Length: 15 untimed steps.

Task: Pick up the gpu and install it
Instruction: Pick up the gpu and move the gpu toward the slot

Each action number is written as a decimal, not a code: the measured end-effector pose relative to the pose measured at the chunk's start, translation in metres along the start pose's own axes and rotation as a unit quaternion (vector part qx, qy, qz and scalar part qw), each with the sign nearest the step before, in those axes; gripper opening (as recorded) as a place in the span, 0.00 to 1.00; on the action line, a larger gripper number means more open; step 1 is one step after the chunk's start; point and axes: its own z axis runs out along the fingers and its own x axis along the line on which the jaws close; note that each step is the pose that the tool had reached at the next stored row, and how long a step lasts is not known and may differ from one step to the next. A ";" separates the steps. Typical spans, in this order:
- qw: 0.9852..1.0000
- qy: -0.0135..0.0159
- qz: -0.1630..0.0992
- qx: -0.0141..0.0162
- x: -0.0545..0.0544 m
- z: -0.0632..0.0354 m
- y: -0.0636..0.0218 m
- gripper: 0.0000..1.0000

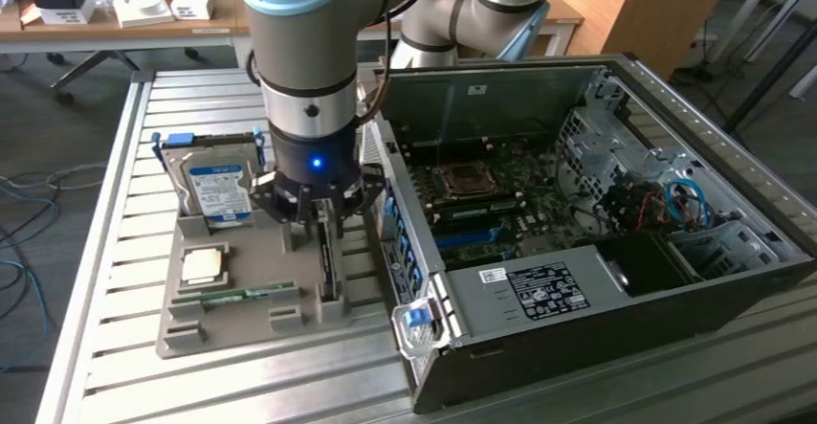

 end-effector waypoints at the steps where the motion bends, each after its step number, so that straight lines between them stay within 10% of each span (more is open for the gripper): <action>1: 1.000 0.000 0.000 0.000 0.000 0.0000 0.0000 0.42; 15: 1.000 0.000 0.000 0.000 0.000 0.0142 -0.0007 0.42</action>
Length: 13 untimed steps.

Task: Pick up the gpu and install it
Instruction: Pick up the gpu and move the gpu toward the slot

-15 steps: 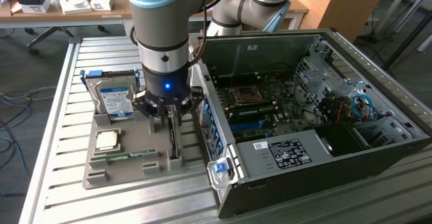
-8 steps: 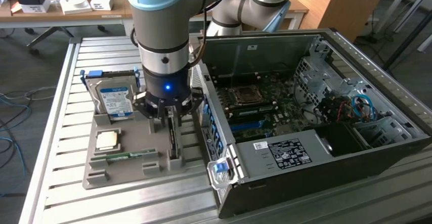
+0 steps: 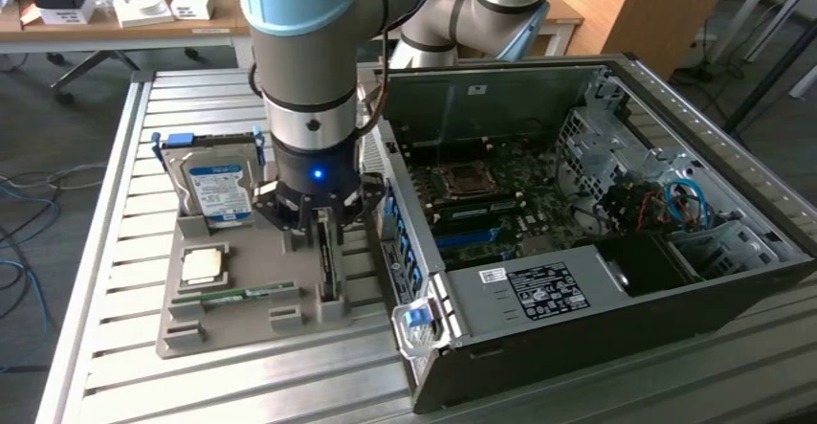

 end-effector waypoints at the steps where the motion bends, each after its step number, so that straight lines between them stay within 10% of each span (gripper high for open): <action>1: 1.000 0.000 0.000 0.000 0.000 0.0011 -0.0001 0.42; 13: 1.000 0.000 0.000 0.000 0.000 0.0082 -0.0004 0.42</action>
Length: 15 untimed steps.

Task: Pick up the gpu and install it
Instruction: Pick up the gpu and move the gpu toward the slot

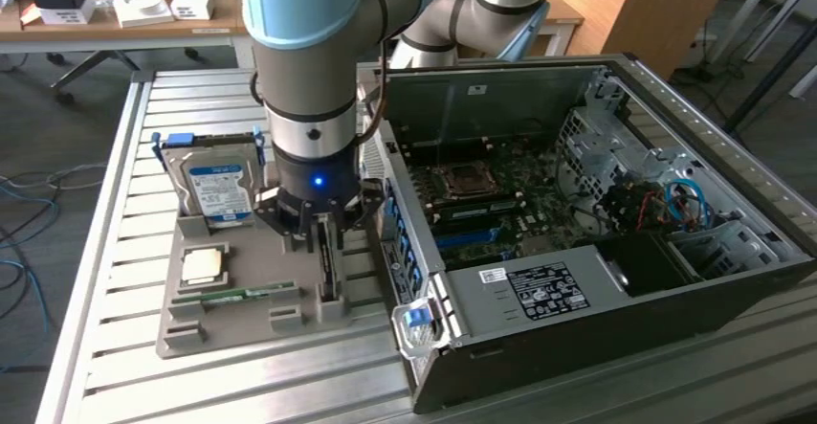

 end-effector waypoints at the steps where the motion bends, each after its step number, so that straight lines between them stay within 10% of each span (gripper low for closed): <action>1: 1.000 0.000 0.000 0.000 0.000 0.0002 0.0000 0.42; 15: 1.000 0.000 0.000 0.000 0.000 0.0025 -0.0001 0.42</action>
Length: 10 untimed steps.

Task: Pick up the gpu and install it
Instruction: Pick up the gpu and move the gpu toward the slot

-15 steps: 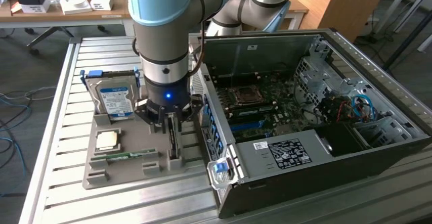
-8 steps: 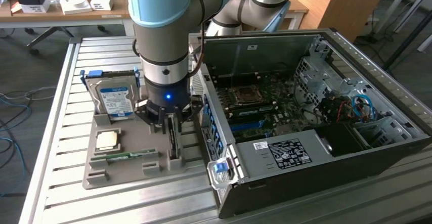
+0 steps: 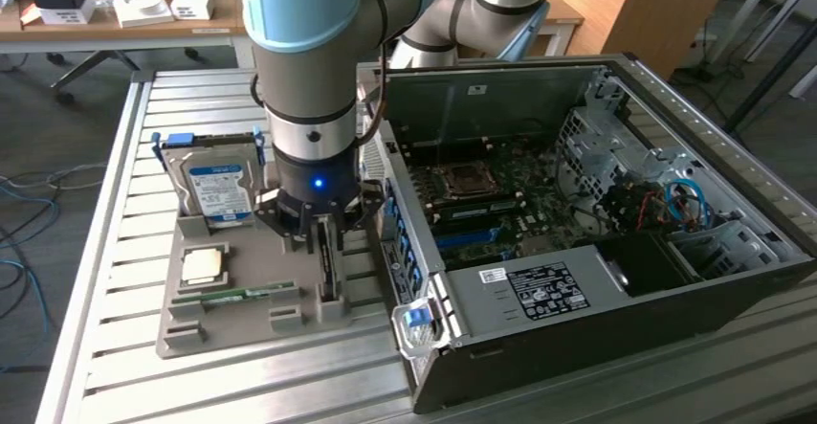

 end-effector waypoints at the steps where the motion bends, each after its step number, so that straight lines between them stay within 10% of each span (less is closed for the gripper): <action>1: 1.000 0.000 0.000 0.000 0.000 0.0000 0.0000 0.42; 10: 1.000 0.000 0.000 0.000 0.000 0.0005 0.0000 0.42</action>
